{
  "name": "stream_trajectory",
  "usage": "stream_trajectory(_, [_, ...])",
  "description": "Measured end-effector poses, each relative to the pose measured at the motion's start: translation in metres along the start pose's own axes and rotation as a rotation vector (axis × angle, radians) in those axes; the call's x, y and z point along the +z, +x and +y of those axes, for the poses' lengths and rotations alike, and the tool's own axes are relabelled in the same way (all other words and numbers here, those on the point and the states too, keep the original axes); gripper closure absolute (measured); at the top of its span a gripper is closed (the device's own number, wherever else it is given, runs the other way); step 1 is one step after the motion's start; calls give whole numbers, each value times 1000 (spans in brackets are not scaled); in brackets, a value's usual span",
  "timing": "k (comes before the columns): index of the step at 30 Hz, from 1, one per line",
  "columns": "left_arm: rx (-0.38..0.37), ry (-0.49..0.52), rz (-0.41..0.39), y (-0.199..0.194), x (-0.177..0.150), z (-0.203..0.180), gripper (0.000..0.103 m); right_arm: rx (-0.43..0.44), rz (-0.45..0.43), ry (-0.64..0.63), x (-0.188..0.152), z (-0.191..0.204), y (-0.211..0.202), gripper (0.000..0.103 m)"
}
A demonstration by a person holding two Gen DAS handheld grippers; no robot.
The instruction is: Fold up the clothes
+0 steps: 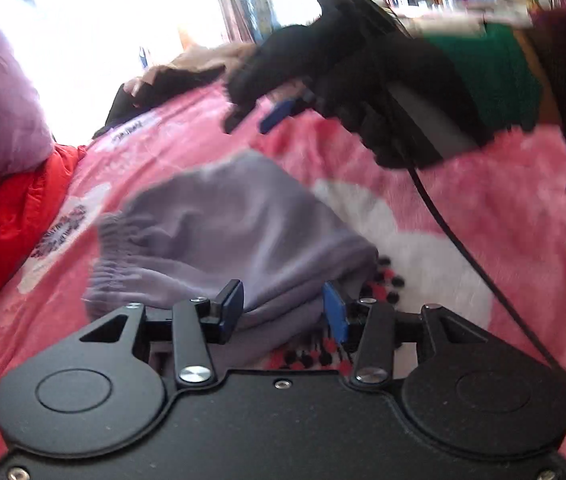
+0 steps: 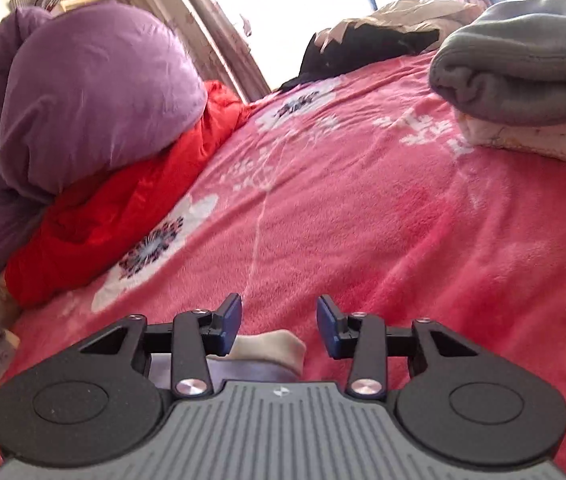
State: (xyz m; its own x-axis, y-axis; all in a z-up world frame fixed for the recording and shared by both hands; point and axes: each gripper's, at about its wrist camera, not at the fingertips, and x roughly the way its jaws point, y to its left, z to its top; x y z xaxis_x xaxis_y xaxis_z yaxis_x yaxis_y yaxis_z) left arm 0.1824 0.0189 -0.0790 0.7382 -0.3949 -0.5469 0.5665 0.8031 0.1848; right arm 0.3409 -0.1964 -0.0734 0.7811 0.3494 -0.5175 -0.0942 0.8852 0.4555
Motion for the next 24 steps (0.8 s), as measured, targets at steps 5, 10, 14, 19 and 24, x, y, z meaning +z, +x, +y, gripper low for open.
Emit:
stream_trajectory(5, [83, -280, -162, 2, 0, 47, 59, 71, -66, -82, -5, 15, -25, 60])
stream_trajectory(10, [168, -311, -32, 37, -11, 63, 60, 174, 27, -305, -24, 73, -3, 61])
stream_trajectory(14, [176, -294, 10, 42, -13, 63, 59, 193, 152, -419, -29, 102, 31, 63])
stream_trajectory(19, [178, -285, 36, 47, -20, 62, 59, 132, 270, -457, -41, 106, 66, 64])
stream_trajectory(24, [133, -364, 11, 26, -14, 75, 56, 150, 213, -427, -27, 108, 30, 61])
